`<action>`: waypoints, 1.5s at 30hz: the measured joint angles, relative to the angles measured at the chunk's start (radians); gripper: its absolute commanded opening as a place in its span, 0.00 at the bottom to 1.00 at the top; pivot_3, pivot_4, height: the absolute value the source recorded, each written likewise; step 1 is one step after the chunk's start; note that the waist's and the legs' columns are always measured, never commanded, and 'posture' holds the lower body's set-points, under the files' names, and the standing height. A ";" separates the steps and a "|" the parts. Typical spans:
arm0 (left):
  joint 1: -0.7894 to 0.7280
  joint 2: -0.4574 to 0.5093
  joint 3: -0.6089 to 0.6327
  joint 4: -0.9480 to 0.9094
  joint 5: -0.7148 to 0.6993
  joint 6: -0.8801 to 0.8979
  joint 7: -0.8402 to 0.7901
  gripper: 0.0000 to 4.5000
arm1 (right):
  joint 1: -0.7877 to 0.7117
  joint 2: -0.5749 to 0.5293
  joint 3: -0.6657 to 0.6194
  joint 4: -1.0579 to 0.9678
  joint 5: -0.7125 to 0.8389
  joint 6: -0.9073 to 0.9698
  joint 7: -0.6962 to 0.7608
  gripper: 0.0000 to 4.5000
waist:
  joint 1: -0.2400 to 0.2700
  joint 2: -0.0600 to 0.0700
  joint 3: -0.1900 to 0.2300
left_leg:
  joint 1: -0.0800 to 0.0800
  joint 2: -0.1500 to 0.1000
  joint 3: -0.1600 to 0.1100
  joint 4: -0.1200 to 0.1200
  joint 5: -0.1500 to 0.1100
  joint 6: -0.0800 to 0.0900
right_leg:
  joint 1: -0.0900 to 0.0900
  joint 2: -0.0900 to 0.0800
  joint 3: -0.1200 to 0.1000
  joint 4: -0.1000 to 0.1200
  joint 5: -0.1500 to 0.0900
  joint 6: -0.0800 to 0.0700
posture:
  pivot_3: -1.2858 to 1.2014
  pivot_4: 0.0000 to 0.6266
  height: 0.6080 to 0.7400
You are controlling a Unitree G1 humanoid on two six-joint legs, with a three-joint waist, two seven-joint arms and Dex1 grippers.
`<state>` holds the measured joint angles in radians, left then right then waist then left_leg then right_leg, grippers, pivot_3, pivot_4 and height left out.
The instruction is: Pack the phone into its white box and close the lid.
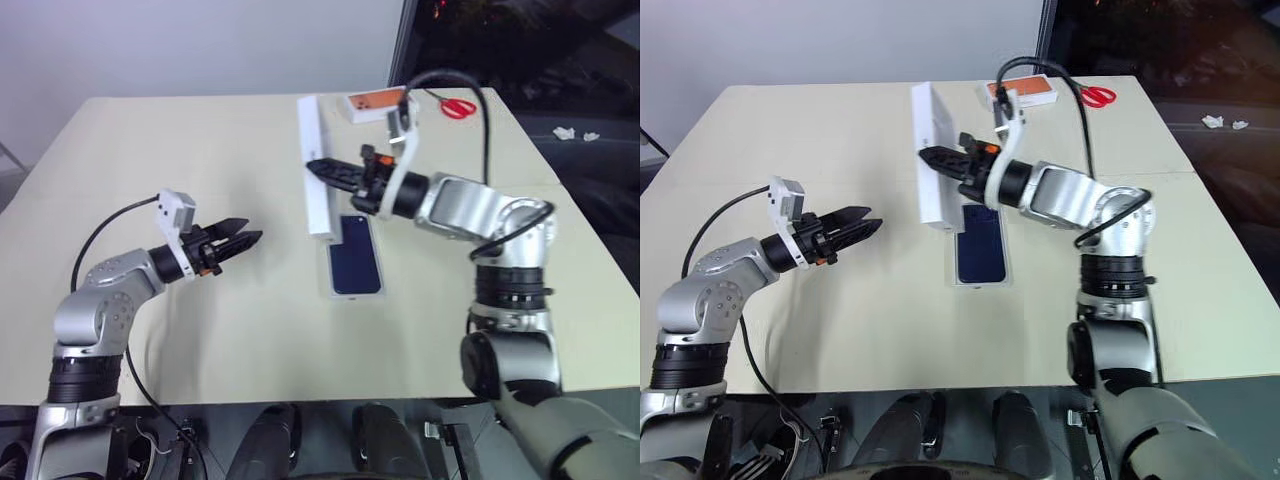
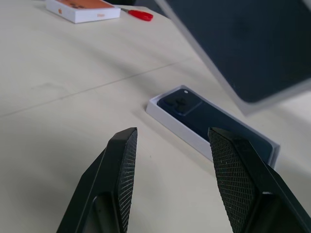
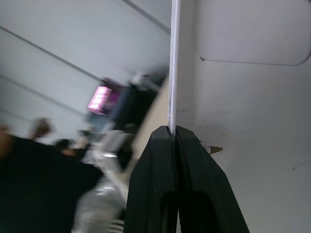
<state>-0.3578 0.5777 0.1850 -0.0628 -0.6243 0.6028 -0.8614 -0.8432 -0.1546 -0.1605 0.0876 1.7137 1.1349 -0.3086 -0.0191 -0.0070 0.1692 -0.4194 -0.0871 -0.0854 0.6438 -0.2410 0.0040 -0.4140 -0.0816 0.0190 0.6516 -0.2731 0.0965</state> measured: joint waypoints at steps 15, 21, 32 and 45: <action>0.050 -0.059 0.004 -0.074 -0.028 0.002 0.074 0.54 | 0.169 0.082 0.085 0.126 -0.180 -0.026 0.164 0.01 | 0.000 0.000 0.000 | -0.004 -0.001 0.001 0.001 0.002 -0.003 | -0.006 0.000 0.003 0.004 0.001 -0.002 | 0.52 0.24 1.00; 0.054 -0.100 -0.035 -0.050 -0.007 -0.007 0.076 0.35 | 0.168 0.075 0.069 0.167 -0.257 -0.014 0.231 0.30 | -0.001 0.001 0.000 | -0.004 -0.001 0.001 0.000 0.002 -0.003 | -0.006 0.001 0.003 0.004 0.001 -0.002 | 0.52 0.24 1.00; 0.018 -0.239 -0.180 0.083 0.080 -0.070 0.076 0.00 | 0.137 -0.076 0.035 0.176 -0.435 0.012 0.369 0.99 | 0.006 0.000 0.000 | -0.006 -0.002 0.002 0.003 0.001 -0.002 | -0.006 0.000 0.002 0.004 0.001 -0.002 | 0.52 0.24 1.00; -0.080 -0.340 -0.236 0.157 0.131 -0.114 0.075 0.00 | 0.095 -0.566 0.315 -0.035 -1.028 -0.314 1.060 0.81 | 0.000 -0.001 0.000 | -0.006 0.000 0.003 0.003 0.002 -0.003 | -0.009 0.001 0.002 0.004 0.001 -0.001 | 0.52 0.24 1.00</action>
<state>-0.4379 0.2378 -0.0508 0.0947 -0.4931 0.4887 -0.7861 -0.7484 -0.7206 0.1545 0.0528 0.6862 0.8209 0.7509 -0.0187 -0.0076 0.1694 -0.4259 -0.0870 -0.0826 0.6464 -0.2394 0.0013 -0.4227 -0.0804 0.0213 0.6561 -0.2717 0.0951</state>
